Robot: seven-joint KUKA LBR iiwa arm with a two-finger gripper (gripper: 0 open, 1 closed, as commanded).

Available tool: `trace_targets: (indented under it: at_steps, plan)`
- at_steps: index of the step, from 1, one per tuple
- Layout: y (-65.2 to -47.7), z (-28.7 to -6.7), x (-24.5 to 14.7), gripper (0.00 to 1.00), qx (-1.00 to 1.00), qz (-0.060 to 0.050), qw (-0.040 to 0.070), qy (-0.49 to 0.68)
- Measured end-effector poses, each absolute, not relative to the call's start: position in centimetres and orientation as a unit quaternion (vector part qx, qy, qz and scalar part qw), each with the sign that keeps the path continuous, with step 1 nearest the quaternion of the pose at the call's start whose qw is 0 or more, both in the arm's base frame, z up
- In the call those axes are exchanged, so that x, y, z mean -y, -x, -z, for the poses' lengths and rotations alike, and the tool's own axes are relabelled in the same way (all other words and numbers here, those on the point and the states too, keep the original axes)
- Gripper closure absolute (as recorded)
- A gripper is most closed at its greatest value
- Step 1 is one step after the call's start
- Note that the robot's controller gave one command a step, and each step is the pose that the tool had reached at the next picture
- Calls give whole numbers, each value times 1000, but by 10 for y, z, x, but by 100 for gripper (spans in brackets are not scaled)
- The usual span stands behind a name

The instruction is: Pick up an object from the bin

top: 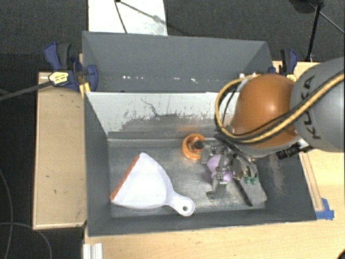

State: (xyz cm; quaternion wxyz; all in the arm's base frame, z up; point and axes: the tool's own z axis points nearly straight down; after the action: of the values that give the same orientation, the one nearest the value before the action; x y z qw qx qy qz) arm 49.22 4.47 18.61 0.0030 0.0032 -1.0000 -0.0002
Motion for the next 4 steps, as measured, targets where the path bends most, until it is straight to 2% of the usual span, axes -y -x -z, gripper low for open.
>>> trace_targets:
  at_steps: [1, 2, 3, 4]
  plan:
    - [-494, -190, -45, 0, 1000, 1, -1, -2]
    - [-504, -147, -7, 0, 999, 0, -4, -39]
    - [-509, -118, 13, 0, 993, -1, 1, -114]
    - [-540, -107, 20, 0, 994, 0, -2, -111]
